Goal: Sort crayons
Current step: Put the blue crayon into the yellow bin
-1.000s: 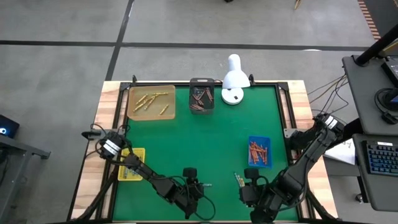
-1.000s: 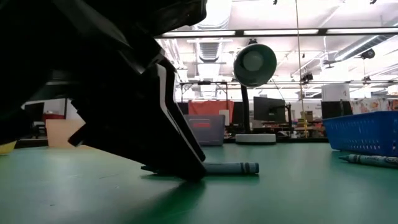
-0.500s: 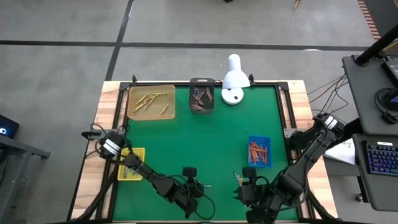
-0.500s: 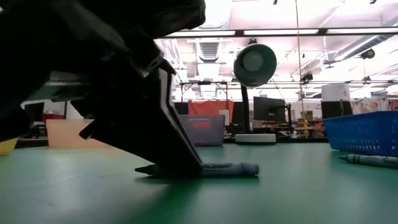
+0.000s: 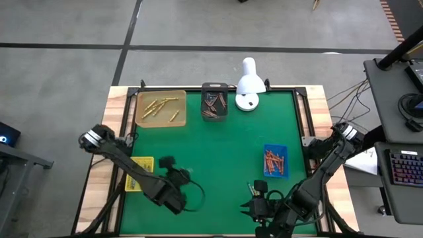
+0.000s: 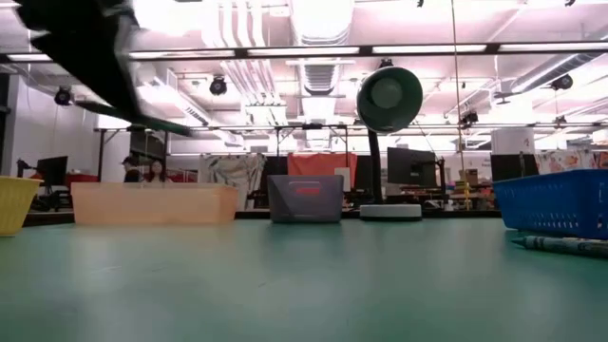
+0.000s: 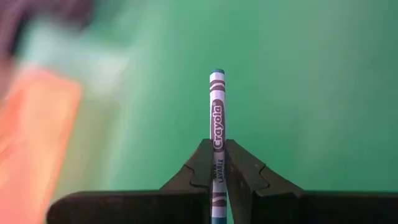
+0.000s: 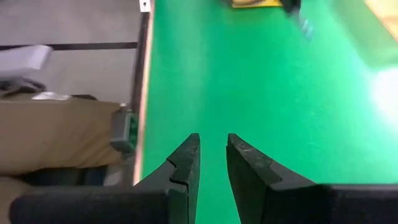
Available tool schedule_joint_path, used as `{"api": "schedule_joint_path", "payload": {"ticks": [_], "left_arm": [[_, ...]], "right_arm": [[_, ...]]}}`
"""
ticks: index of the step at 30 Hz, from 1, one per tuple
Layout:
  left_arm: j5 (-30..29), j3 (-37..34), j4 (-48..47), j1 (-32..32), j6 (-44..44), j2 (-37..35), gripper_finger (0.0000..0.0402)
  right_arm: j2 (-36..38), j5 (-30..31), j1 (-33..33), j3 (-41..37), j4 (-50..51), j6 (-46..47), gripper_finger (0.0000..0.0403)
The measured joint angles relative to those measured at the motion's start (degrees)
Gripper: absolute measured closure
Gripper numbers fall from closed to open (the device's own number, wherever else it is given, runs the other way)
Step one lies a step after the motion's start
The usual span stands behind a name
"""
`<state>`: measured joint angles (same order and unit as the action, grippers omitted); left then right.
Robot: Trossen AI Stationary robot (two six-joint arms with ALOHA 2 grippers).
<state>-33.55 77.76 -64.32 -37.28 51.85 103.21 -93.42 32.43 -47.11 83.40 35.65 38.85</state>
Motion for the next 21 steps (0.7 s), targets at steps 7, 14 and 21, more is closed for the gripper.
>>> {"api": "schedule_joint_path", "payload": {"ticks": [7,14,21], "left_arm": [[5.63,-3.46,-26.33,-3.35,26.27,-5.94,0.0400],[18.07,-15.13,-20.88,-5.57,33.11,-10.13,0.0400],[26.93,-22.58,-19.73,-7.02,39.80,-9.52,0.0400]], "right_arm": [[-3.60,0.61,1.26,0.00,-3.88,-0.24,0.0335],[-5.60,0.17,1.66,0.24,-4.84,1.08,0.0335],[-5.71,0.17,1.77,0.26,-5.27,1.62,0.0335]]}}
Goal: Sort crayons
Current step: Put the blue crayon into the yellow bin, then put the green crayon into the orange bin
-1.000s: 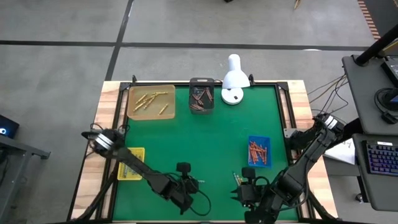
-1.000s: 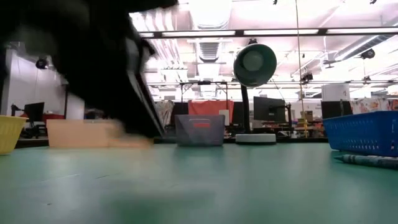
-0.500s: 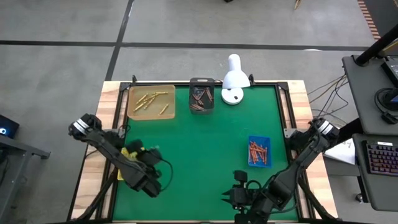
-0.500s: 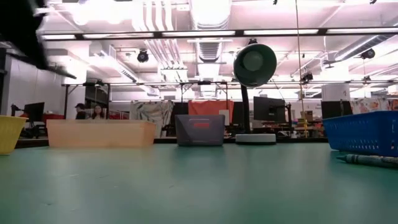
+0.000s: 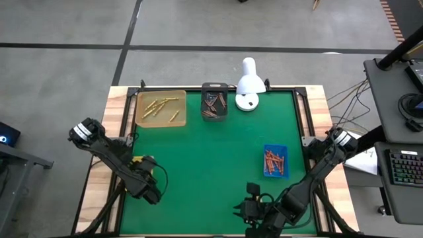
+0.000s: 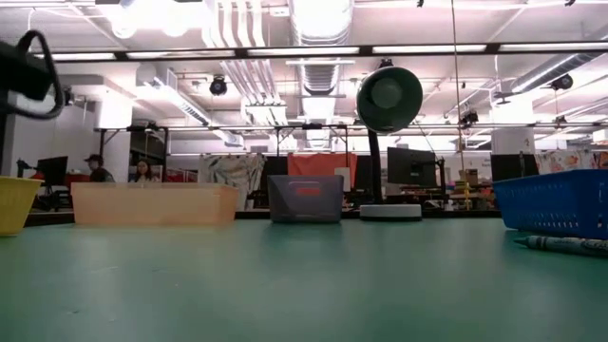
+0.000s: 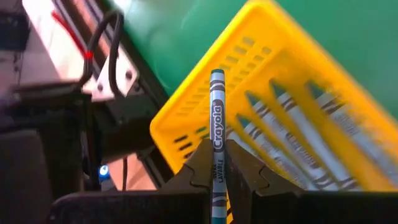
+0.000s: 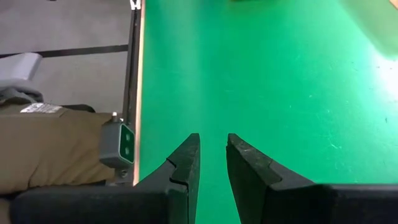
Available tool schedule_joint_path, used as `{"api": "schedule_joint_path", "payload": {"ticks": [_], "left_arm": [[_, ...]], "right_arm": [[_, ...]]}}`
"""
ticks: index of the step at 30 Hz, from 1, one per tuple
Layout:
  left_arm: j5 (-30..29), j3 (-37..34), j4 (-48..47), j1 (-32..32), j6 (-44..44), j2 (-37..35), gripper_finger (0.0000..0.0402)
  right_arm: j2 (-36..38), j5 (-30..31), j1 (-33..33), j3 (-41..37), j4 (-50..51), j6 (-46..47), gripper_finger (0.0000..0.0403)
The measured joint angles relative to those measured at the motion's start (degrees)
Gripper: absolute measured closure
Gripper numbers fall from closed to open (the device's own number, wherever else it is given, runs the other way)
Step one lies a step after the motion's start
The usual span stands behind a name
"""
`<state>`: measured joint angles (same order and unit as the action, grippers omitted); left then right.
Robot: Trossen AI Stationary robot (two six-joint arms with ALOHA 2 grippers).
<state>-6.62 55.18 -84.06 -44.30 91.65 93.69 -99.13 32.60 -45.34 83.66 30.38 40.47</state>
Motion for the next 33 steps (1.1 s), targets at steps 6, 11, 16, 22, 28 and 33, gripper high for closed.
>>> {"api": "schedule_joint_path", "payload": {"ticks": [6,11,16,22,28,33], "left_arm": [[1.67,-2.60,2.63,-0.15,0.60,0.02,0.0400],[1.67,-2.60,3.03,-0.28,0.39,0.02,0.0400],[1.67,-2.60,3.20,-0.41,0.29,0.02,0.0400],[1.67,-2.60,3.36,-0.69,0.20,0.02,0.0378],[1.67,-2.60,3.35,-1.09,0.22,0.02,0.0353],[1.69,-2.28,3.31,-1.98,0.33,0.02,0.0348]], "right_arm": [[0.00,0.00,0.00,0.04,-1.17,-0.39,0.0335],[0.00,0.00,0.00,0.04,-1.17,-0.42,0.0335],[0.00,0.01,0.00,0.04,-1.17,-0.59,0.0335],[0.00,0.02,0.00,0.04,-1.19,-0.59,0.0335],[0.00,0.02,0.00,0.04,-1.37,-0.53,0.0335],[0.00,0.02,0.00,0.04,-2.23,-0.39,0.0335]]}}
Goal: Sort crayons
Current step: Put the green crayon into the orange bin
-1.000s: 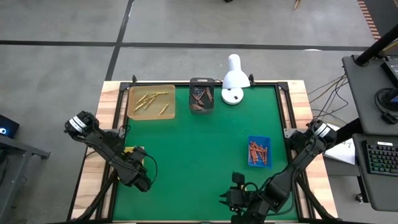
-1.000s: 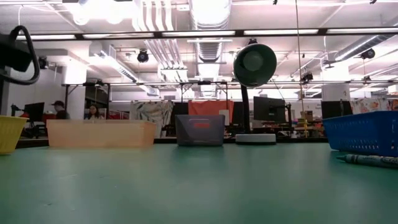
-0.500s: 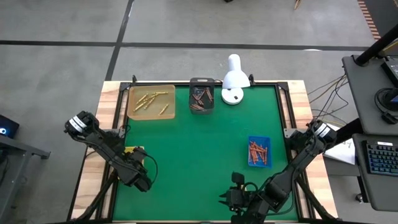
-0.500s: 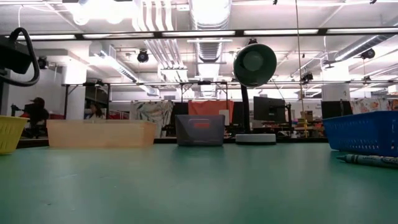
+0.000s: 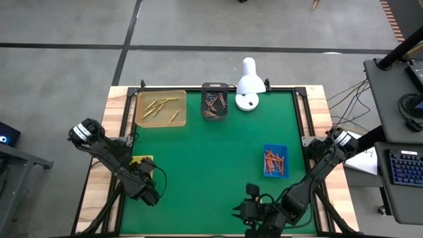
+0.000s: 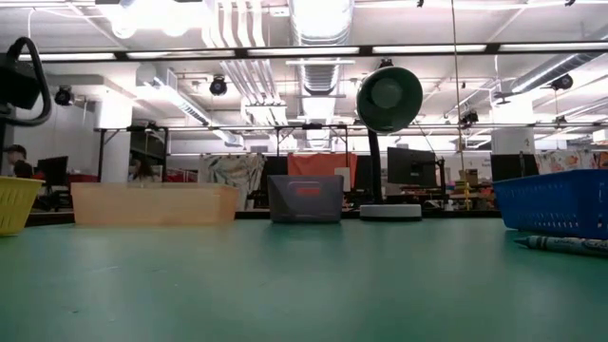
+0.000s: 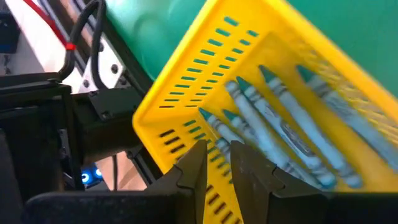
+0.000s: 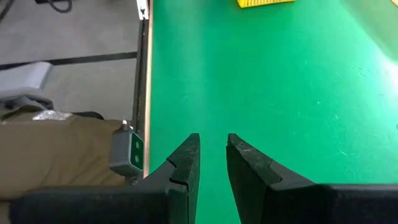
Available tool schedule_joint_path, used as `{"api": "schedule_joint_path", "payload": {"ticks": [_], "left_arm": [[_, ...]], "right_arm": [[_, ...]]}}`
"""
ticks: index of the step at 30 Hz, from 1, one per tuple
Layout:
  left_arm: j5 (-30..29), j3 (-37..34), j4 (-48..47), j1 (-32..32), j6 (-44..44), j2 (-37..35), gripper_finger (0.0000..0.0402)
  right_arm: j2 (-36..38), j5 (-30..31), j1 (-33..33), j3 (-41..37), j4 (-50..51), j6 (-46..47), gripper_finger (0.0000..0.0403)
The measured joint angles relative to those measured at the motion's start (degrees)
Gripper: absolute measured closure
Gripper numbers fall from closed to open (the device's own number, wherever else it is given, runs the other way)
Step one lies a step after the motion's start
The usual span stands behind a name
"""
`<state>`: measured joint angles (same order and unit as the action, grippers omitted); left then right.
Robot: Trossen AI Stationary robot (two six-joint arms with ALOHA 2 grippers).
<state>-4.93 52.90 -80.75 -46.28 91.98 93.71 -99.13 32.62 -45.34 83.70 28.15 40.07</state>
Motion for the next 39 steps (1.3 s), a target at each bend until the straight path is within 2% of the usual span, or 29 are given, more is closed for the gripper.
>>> {"api": "schedule_joint_path", "payload": {"ticks": [4,6,12,16,22,27,33,39], "left_arm": [[-0.81,2.85,-0.13,-1.04,-0.33,0.00,0.0347],[-3.57,4.98,-0.25,-1.76,-1.13,0.00,0.0347],[-14.77,11.83,-0.26,-3.74,-6.23,-0.02,0.0356],[-23.70,15.72,0.74,-4.96,-11.51,-0.02,0.0361],[-34.62,19.56,9.23,-5.60,-26.28,-0.04,0.0362],[-40.46,18.91,17.97,-5.60,-38.30,-0.07,0.0362],[-44.78,15.58,19.20,-5.60,-38.69,-1.25,0.0362],[-47.70,10.79,27.37,-5.56,-43.60,-5.89,0.0362]], "right_arm": [[0.00,0.00,0.13,0.00,-0.61,2.47,0.0335],[0.00,0.00,0.42,0.00,-0.59,4.49,0.0335],[0.00,-0.12,2.01,0.00,-0.49,10.97,0.0335],[0.01,-3.88,4.01,0.00,0.10,14.25,0.0335],[-0.09,-6.84,7.00,0.00,3.30,17.66,0.0335],[-0.11,-9.93,9.15,0.00,8.46,22.36,0.0335],[-0.13,-12.38,11.30,0.00,17.10,27.89,0.0335],[-0.15,-15.29,14.26,0.00,25.59,30.01,0.0335]]}}
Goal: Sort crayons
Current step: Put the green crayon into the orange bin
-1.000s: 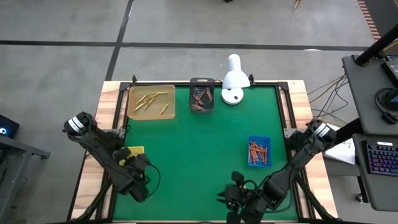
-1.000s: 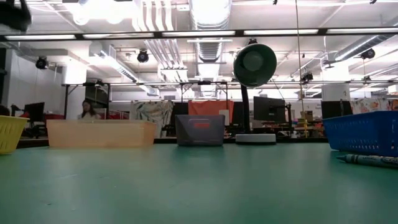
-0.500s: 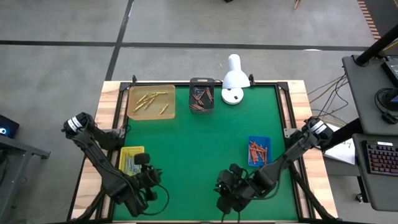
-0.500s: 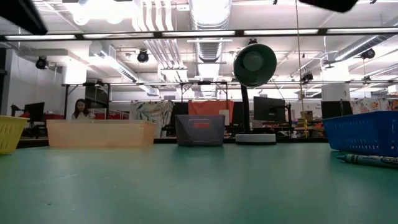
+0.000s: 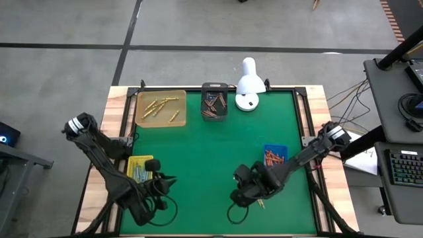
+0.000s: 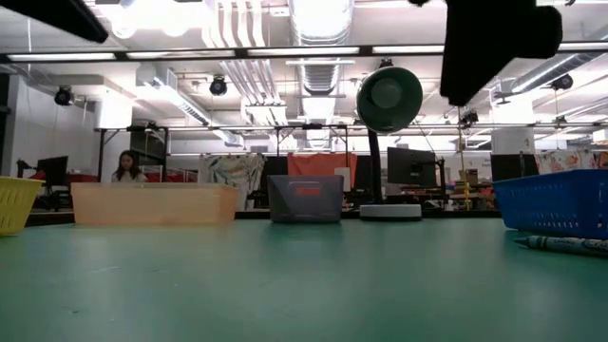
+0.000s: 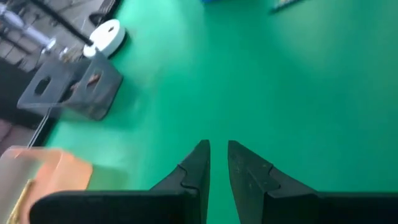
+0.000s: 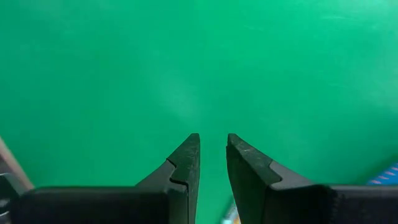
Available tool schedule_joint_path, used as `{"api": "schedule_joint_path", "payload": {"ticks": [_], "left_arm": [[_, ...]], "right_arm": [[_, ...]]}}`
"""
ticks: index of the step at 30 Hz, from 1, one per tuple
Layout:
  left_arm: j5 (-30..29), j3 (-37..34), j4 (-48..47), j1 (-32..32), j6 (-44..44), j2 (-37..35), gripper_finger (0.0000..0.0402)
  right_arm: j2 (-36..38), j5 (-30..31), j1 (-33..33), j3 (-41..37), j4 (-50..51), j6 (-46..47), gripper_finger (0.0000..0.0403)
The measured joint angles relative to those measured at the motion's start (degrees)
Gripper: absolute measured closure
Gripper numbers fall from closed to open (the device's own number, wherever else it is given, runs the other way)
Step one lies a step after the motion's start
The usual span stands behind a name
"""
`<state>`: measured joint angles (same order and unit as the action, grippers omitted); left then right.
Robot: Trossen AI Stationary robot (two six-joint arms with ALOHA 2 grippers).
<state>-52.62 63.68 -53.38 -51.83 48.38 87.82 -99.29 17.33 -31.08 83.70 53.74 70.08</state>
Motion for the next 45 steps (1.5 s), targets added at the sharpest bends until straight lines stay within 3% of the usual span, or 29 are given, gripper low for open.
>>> {"api": "schedule_joint_path", "payload": {"ticks": [10,14,21,30,45], "left_arm": [[-0.20,-11.87,27.09,1.91,-22.70,-13.44,0.0362],[2.59,-15.91,36.59,4.21,-32.13,-19.86,0.0362],[7.04,-22.20,47.98,10.97,-41.38,-28.84,0.0362],[7.74,-24.08,50.98,17.79,-43.12,-32.14,0.0362],[6.58,-23.04,51.82,18.99,-53.34,-30.67,0.0362]], "right_arm": [[-0.02,-6.38,4.55,0.00,9.38,-0.21,0.0335],[-0.04,-7.34,5.71,0.00,13.35,-0.17,0.0335],[-0.04,-7.44,7.01,0.00,15.83,-0.59,0.0335],[-0.04,-9.96,9.39,0.00,15.56,-3.26,0.0335],[-0.04,-11.38,9.39,0.00,13.22,-7.74,0.0322]]}}
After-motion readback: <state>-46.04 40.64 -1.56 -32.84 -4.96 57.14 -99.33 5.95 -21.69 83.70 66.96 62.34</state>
